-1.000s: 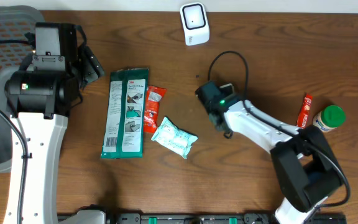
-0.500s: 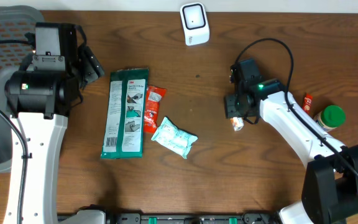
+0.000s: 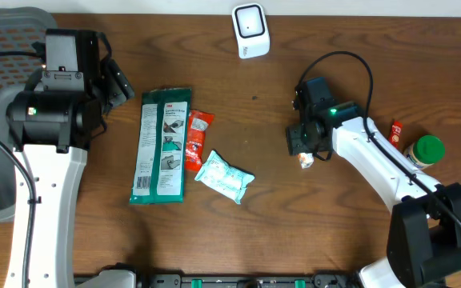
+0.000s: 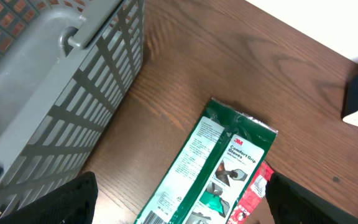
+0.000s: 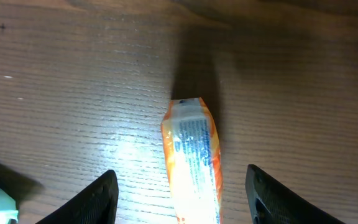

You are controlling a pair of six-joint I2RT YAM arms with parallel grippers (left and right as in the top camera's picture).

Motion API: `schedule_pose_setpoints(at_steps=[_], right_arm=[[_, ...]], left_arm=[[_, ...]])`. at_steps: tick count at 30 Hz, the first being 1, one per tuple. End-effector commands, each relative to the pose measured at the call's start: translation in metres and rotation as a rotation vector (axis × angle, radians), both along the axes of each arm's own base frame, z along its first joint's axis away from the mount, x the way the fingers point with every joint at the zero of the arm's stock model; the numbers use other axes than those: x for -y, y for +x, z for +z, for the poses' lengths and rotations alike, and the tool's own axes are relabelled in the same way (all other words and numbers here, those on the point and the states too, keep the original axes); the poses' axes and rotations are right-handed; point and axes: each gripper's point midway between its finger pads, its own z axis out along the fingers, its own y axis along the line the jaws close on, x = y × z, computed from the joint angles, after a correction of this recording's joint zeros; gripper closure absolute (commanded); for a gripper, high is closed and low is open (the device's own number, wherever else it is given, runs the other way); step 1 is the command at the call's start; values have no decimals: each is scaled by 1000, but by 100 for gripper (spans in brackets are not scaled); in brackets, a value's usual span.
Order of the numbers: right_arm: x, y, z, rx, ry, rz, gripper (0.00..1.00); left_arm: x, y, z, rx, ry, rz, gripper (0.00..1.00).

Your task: Scan the item barcode

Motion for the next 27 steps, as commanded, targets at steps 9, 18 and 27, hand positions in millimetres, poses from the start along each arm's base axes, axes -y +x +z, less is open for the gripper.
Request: schedule_pose_setpoints(at_steps=[9,18,27], right_arm=[[8,-13,-27,-70,-51,9,42],[9,-14,-34,-59,-53,7,54],[9,-14,-34,-59,-53,7,74]], left_arm=[[-3,1,5,10,11,10,13],[-3,1,5,10,11,10,13],[-3,1,5,10,11,10,13]])
